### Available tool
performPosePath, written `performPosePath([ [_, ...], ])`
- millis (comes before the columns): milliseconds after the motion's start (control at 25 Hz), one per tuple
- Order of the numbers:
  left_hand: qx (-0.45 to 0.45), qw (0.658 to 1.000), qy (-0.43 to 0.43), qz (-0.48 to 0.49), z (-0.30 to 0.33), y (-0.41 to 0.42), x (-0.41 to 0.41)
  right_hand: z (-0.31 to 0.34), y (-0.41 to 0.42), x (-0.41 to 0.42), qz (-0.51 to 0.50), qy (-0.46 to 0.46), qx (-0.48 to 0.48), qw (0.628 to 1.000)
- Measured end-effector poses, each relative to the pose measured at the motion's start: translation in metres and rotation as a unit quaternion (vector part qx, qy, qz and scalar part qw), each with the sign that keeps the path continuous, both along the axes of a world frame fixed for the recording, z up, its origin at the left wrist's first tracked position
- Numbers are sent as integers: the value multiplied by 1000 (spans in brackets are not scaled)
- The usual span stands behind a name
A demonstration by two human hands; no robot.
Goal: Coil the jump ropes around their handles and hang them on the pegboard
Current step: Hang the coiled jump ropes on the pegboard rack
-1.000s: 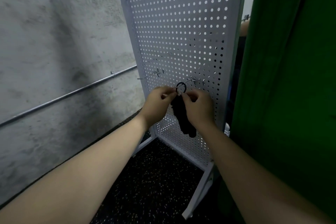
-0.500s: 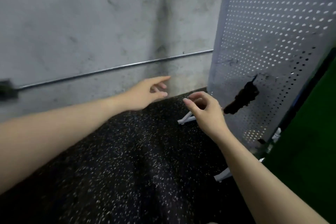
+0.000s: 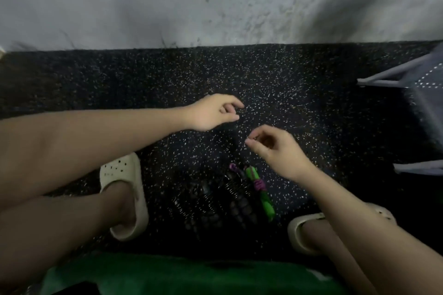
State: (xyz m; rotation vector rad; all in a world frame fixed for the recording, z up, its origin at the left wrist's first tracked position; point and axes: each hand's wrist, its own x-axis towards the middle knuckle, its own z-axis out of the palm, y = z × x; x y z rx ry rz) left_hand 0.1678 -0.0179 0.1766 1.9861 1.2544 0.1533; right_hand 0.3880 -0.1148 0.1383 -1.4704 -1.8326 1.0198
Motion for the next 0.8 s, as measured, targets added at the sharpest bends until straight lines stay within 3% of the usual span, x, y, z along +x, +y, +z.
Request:
performPosePath([
  [160,-102,995,11,-18,-47,-35,-40,-46,-28,-38,49,-84,-50,994],
  [360,-173,985,17,-22,-91,-61,-36,-75,-42,-49,-38,-127,-122,984],
  [600,-236,966,-86,59,-104,-67,-35,-83,-47,-50,-34,-80,-123,989],
  [800,-185,978,-92,36,-90,-63,-21,-77,-44,-55,-73,40,-93,992],
])
